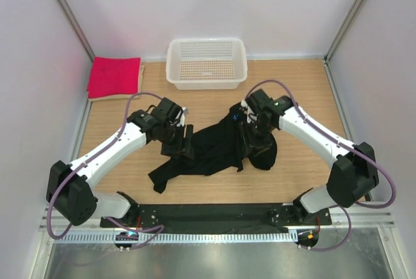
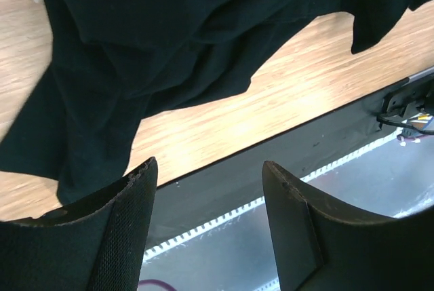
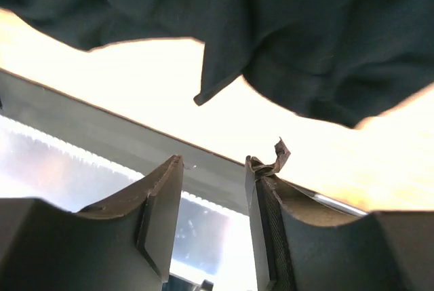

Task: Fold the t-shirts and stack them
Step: Flatten the tshirt out

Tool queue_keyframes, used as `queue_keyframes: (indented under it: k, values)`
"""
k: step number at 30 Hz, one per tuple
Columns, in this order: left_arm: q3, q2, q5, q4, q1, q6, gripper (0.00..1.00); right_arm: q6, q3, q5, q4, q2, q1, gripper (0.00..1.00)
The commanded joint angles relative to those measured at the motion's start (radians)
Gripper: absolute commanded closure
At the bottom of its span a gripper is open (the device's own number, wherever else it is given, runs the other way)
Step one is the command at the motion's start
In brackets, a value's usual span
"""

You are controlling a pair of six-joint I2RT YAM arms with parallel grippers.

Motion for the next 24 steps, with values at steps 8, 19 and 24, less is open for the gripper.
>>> queue_keyframes:
  k: [8, 19, 24]
  values:
    - [0.087, 0.056, 0.071, 0.081, -0.046, -0.071, 0.36, 0.167, -0.218, -0.079, 0.374, 0.068, 0.057, 0.53]
    - [0.121, 0.042, 0.034, 0.031, -0.055, -0.05, 0.34, 0.188, -0.192, -0.044, 0.356, 0.08, 0.094, 0.92]
    - [0.109, 0.041, 0.029, 0.042, -0.055, -0.048, 0.34, 0.197, -0.083, -0.003, 0.262, -0.071, 0.094, 0.99]
